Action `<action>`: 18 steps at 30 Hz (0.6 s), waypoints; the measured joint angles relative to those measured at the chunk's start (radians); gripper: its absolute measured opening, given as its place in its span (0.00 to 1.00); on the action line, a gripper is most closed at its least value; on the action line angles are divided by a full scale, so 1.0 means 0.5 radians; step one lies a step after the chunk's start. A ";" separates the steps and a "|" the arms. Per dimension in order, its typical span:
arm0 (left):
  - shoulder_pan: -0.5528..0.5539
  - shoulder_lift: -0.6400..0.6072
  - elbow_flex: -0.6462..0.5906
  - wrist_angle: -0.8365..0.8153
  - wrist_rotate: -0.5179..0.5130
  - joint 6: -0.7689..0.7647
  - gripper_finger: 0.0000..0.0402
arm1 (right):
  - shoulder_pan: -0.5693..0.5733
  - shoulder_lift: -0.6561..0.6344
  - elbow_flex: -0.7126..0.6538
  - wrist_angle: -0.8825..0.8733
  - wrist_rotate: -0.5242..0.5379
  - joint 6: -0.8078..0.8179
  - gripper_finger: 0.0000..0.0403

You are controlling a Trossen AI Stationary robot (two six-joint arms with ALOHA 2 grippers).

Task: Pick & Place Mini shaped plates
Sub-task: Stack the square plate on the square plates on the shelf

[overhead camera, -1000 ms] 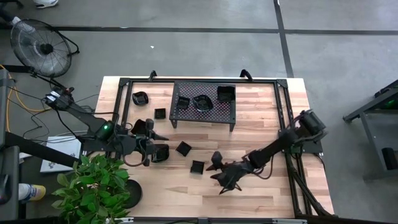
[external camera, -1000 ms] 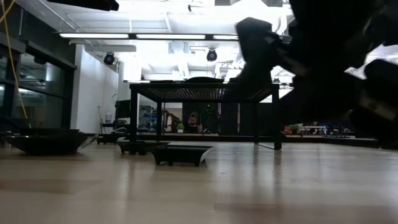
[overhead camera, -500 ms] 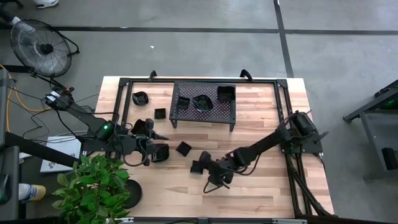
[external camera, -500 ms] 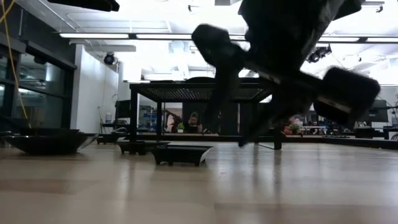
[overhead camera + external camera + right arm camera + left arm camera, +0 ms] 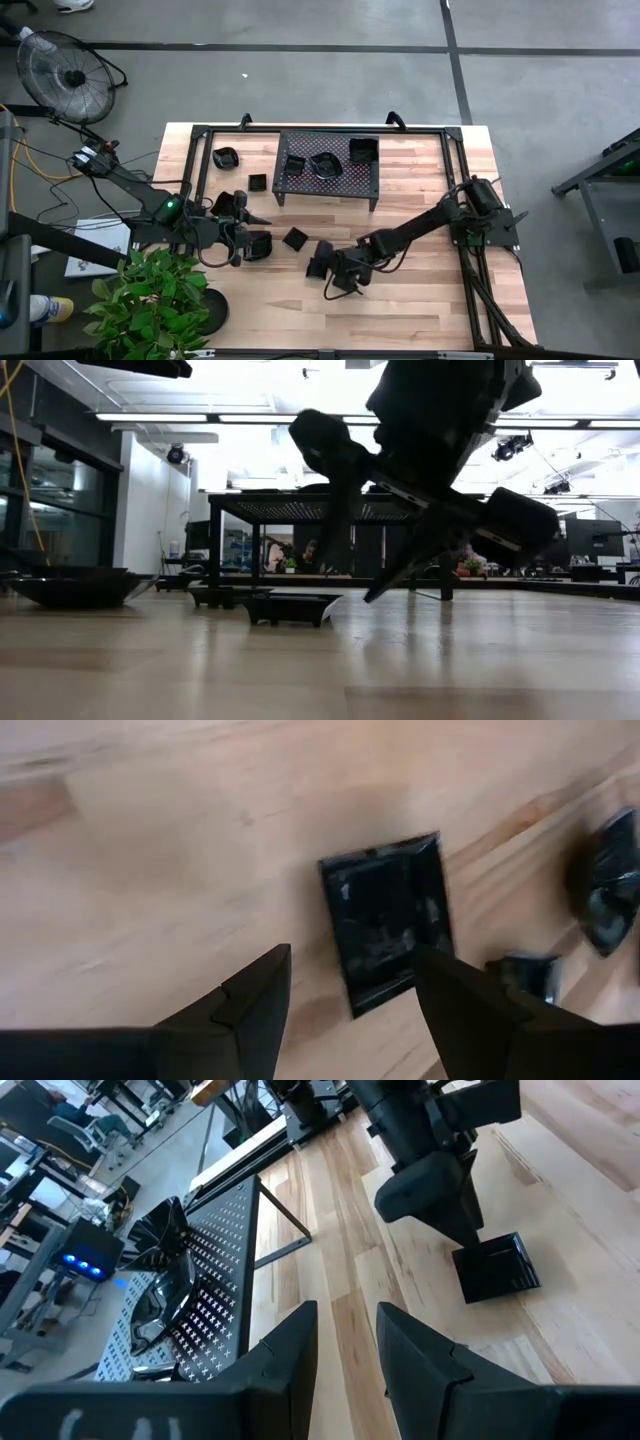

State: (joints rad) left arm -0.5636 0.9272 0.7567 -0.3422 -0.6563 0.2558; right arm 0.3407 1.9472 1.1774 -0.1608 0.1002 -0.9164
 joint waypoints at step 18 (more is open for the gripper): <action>0.000 0.000 0.001 -0.009 0.007 -0.006 0.25 | -0.027 0.099 0.002 0.134 -0.006 -0.054 0.49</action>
State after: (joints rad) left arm -0.5636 0.9272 0.7570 -0.3466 -0.6529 0.2527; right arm 0.3271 1.9968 1.1782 -0.0940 0.0971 -0.9436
